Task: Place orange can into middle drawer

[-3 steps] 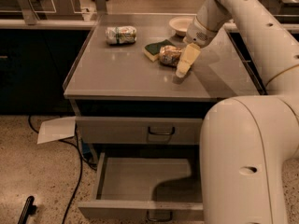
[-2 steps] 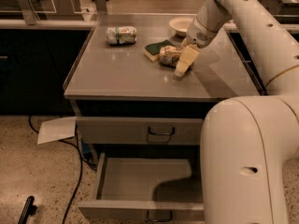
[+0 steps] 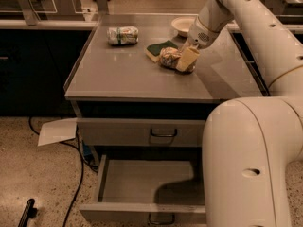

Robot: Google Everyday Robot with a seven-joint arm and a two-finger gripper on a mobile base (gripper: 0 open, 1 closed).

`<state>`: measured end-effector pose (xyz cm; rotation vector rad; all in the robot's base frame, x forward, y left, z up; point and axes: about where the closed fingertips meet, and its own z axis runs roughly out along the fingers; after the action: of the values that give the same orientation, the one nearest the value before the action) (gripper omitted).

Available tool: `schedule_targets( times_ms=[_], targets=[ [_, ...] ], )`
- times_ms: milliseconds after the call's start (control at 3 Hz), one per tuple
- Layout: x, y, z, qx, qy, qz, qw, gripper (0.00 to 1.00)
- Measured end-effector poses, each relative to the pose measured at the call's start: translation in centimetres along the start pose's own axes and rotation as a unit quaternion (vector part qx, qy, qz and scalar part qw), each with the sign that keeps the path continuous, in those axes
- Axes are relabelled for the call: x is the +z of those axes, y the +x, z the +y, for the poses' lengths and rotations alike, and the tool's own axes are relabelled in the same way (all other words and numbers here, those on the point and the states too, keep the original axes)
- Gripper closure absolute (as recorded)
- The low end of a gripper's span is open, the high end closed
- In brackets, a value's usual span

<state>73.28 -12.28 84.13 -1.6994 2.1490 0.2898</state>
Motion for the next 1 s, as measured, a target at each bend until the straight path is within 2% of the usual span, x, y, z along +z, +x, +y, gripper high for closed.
schedule_targets(
  times_ms=[333,667,1000],
  targets=[
    [0.0,0.0,0.0,0.000,0.000,0.000,1.0000,0.89],
    [-1.0,0.6,0.7,-0.010,0.005,-0.007,0.9999,1.00],
    [-4.1,2.2,2.7,-0.004,0.018,-0.030,0.9994,1.00]
  ],
)
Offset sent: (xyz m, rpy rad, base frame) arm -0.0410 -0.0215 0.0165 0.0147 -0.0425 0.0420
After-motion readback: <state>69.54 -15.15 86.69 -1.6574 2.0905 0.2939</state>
